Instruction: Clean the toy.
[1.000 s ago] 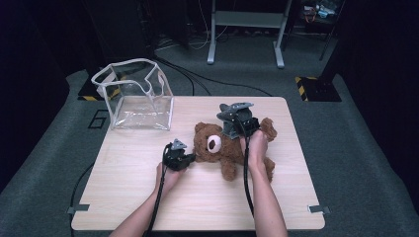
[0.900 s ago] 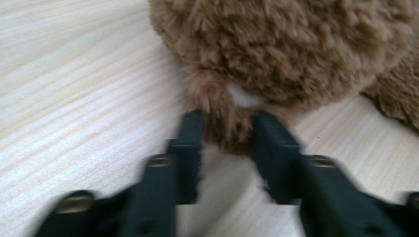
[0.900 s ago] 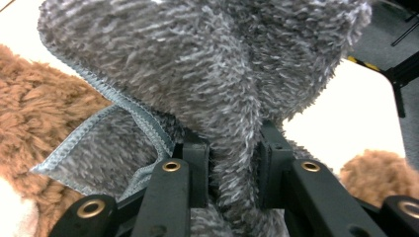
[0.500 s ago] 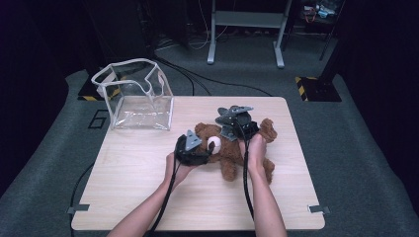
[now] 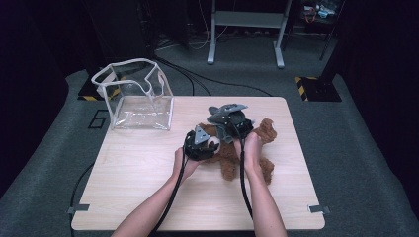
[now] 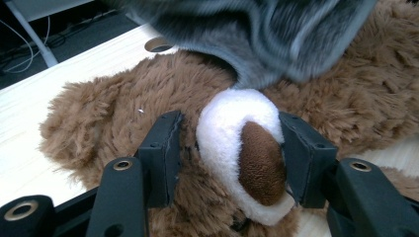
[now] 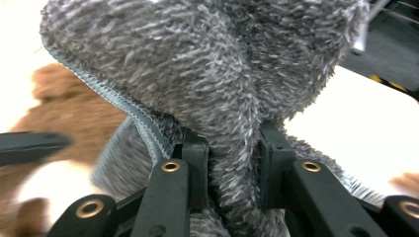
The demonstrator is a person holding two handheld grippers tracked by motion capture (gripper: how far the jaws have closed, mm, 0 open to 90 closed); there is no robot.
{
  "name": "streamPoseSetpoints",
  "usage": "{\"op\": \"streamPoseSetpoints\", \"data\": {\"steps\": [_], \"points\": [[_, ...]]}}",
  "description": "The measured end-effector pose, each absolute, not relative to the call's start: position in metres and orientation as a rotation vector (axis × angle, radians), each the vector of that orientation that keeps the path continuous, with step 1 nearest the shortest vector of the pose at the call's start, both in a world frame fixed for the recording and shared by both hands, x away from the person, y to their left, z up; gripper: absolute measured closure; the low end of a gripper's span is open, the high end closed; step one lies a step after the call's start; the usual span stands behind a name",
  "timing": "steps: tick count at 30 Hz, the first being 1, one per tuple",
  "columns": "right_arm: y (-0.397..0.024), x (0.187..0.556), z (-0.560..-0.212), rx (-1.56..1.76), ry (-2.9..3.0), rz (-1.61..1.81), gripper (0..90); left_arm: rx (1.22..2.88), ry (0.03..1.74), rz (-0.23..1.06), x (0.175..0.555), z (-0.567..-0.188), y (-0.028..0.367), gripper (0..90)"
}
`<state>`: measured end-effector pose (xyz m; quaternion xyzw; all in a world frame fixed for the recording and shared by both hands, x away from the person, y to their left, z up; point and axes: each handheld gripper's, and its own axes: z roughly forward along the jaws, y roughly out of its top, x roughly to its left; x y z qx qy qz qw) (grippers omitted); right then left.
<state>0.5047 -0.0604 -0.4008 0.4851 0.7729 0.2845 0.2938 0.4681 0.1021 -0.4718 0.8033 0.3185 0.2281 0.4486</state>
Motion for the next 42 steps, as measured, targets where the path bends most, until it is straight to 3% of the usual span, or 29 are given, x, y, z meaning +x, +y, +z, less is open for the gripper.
{"op": "streamPoseSetpoints", "data": {"steps": [3,9,17,24,30,37,42], "points": [[-0.044,0.511,-0.414,1.258,2.161,0.66,70.9,1.996,0.785,0.566,0.466,-0.473,0.103,46.9],[-0.049,0.521,-0.42,1.264,2.156,0.596,71.6,2.003,0.782,0.56,0.465,-0.474,0.103,47.3],[-0.087,0.537,-0.406,1.377,2.055,0.49,71.9,2.002,0.783,0.524,0.465,-0.474,0.106,47.1],[-0.116,0.523,-0.384,1.407,1.95,0.663,71.6,1.984,0.792,0.516,0.466,-0.475,0.106,46.9],[-0.091,0.509,-0.377,1.339,2.054,0.794,71.4,1.978,0.797,0.521,0.466,-0.475,0.106,46.8],[-0.041,0.513,-0.403,1.263,2.311,0.695,71.0,1.989,0.797,0.519,0.465,-0.475,0.106,46.7],[-0.048,0.524,-0.411,1.298,2.239,0.619,71.6,1.981,0.8,0.518,0.465,-0.475,0.107,46.7]]}}
